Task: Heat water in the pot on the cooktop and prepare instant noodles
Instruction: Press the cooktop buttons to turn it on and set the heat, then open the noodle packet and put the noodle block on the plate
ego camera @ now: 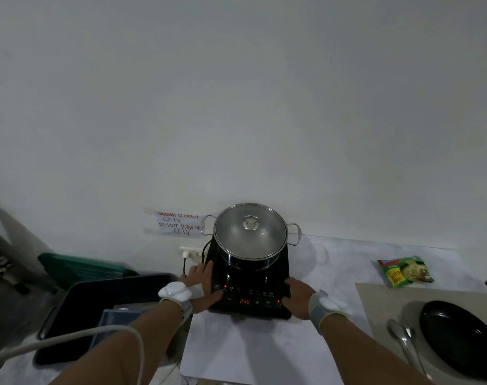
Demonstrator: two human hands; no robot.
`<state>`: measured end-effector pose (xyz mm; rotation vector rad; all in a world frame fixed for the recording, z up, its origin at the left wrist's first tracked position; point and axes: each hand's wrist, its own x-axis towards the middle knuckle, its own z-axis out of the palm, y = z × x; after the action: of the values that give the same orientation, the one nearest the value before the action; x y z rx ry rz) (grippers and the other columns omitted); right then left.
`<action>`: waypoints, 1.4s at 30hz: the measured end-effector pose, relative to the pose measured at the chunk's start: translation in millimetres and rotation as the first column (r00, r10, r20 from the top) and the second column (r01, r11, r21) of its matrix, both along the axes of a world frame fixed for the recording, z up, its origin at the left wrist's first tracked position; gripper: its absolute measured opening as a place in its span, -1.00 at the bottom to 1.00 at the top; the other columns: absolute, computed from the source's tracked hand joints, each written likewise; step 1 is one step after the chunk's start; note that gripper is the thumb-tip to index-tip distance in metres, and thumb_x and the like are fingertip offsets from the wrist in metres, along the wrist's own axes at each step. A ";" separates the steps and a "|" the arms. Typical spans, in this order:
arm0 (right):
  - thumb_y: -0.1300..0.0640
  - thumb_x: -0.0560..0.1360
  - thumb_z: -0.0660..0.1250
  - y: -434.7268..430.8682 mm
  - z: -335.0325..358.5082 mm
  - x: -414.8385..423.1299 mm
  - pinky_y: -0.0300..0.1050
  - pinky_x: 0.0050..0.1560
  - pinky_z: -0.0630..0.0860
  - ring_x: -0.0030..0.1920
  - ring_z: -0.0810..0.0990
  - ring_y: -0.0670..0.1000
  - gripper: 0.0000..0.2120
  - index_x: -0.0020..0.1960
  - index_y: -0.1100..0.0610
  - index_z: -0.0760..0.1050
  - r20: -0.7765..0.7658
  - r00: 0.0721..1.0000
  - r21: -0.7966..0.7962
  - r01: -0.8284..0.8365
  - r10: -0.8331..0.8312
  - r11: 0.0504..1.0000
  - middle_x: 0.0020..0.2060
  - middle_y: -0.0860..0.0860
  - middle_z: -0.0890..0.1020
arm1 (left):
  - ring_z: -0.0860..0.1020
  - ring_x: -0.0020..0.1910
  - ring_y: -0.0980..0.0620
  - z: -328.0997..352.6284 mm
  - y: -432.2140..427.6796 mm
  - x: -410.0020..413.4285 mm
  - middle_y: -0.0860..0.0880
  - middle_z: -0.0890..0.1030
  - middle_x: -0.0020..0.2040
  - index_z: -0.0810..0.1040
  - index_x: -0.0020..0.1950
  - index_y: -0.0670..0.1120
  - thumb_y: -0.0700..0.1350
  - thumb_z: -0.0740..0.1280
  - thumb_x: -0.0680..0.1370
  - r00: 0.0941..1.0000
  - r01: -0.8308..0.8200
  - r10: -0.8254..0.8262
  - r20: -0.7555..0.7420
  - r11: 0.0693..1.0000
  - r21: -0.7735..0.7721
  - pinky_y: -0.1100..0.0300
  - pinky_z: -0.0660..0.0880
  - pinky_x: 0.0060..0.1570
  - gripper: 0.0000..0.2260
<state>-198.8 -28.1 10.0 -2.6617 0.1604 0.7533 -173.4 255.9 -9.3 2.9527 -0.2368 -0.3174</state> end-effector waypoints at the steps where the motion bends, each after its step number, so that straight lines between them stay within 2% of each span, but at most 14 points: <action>1: -0.04 0.54 0.23 -1.9 14.7 7.5 0.02 0.44 0.32 0.45 0.36 0.14 -0.35 0.56 0.09 0.11 0.037 0.999 -0.015 0.006 -0.005 1.000 0.48 0.10 0.34 | 0.30 0.43 -0.13 13.4 -1.6 6.7 -0.06 0.30 0.47 0.03 0.57 -0.06 0.28 0.25 0.43 0.999 0.008 -0.007 0.040 1.000 -0.005 -0.08 0.35 0.31 -0.17; 3: -0.08 0.54 0.23 -5.4 37.7 22.6 0.07 0.45 0.30 0.46 0.35 0.13 -0.35 0.55 0.07 0.12 0.085 0.996 -0.015 0.017 -0.016 1.000 0.49 0.08 0.34 | 0.31 0.43 -0.11 36.5 -4.1 21.3 -0.05 0.30 0.46 0.03 0.57 -0.04 0.28 0.25 0.43 0.996 0.028 -0.024 0.084 0.999 -0.042 -0.07 0.36 0.30 -0.18; 5: -0.10 0.55 0.23 -8.1 69.9 35.7 0.05 0.45 0.31 0.47 0.35 0.12 -0.35 0.55 0.06 0.13 0.165 0.986 -0.018 0.020 -0.017 1.000 0.49 0.07 0.34 | 0.32 0.41 -0.08 66.4 -7.7 33.5 -0.03 0.31 0.45 0.07 0.55 -0.02 0.29 0.25 0.44 0.985 0.049 -0.039 0.170 0.997 -0.054 -0.05 0.37 0.28 -0.21; 7: -0.10 0.55 0.24 -11.8 94.2 47.4 0.01 0.44 0.33 0.45 0.37 0.12 -0.37 0.53 0.08 0.16 0.222 0.975 -0.015 0.014 -0.010 1.000 0.47 0.08 0.36 | 0.33 0.40 -0.06 88.0 -14.2 47.4 -0.02 0.32 0.44 0.10 0.53 -0.01 0.28 0.25 0.44 0.980 0.072 -0.055 0.194 0.994 -0.085 -0.06 0.38 0.28 -0.24; 9: -0.11 0.56 0.24 -13.8 114.4 56.2 -0.02 0.42 0.33 0.44 0.37 0.12 -0.38 0.53 0.09 0.17 0.264 0.964 -0.023 0.007 0.000 1.000 0.47 0.10 0.36 | 0.29 0.43 -0.06 108.1 -21.4 56.4 -0.03 0.29 0.47 0.07 0.56 -0.04 0.26 0.27 0.45 0.978 0.076 -0.056 0.203 0.993 -0.089 -0.06 0.34 0.33 -0.21; 15: -0.13 0.57 0.22 -23.8 187.4 83.8 0.06 0.46 0.29 0.47 0.34 0.15 -0.35 0.54 0.11 0.13 0.376 0.926 -0.053 0.008 0.012 0.999 0.49 0.11 0.33 | 0.20 0.50 -0.07 175.1 -51.8 85.3 -0.06 0.20 0.54 -0.01 0.59 -0.08 0.23 0.28 0.51 0.955 0.143 -0.117 0.274 0.987 -0.079 -0.06 0.27 0.41 -0.19; 21: -0.20 0.58 0.18 -36.8 235.8 101.9 0.10 0.48 0.25 0.49 0.30 0.15 -0.31 0.57 0.11 0.07 0.449 0.893 -0.109 0.029 0.023 0.994 0.52 0.10 0.27 | 0.18 0.52 -0.09 221.8 -78.8 110.6 -0.09 0.17 0.55 0.01 0.58 -0.11 0.23 0.24 0.54 0.939 0.191 -0.162 0.302 0.979 -0.071 -0.07 0.24 0.42 -0.23; 27: -0.25 0.58 0.11 -60.3 268.8 112.7 0.14 0.52 0.17 0.55 0.18 0.14 -0.29 0.59 0.06 -0.02 0.499 0.866 -0.143 0.050 0.028 0.988 0.57 0.06 0.15 | 0.06 0.57 -0.09 267.0 -112.6 125.9 -0.09 0.09 0.59 0.08 0.58 -0.10 0.22 0.21 0.57 0.926 0.232 -0.215 0.311 0.973 -0.017 -0.10 0.12 0.51 -0.30; 34: -0.26 0.58 0.10 -99.8 304.9 117.3 0.15 0.52 0.16 0.55 0.17 0.14 -0.27 0.60 0.07 -0.02 0.550 0.834 -0.173 0.068 0.040 0.983 0.57 0.06 0.16 | -0.04 0.59 -0.09 315.4 -153.8 132.2 -0.08 -0.02 0.61 0.00 0.59 -0.09 0.22 0.17 0.60 0.925 0.221 -0.212 0.315 0.975 0.005 -0.13 0.03 0.53 -0.31; 42: -0.25 0.58 0.12 -181.9 342.5 127.0 0.14 0.51 0.19 0.54 0.20 0.16 -0.29 0.59 0.06 0.02 0.601 0.799 -0.164 0.087 0.030 0.983 0.56 0.07 0.19 | -0.03 0.59 -0.10 360.0 -239.2 138.5 -0.09 0.00 0.61 -0.01 0.59 -0.09 0.22 0.17 0.60 0.900 0.227 -0.211 0.382 0.974 0.004 -0.14 0.04 0.53 -0.30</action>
<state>-71.8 -210.0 352.5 -2.9170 0.1009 -0.1618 -34.9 16.7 350.7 2.9228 -0.6194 0.2408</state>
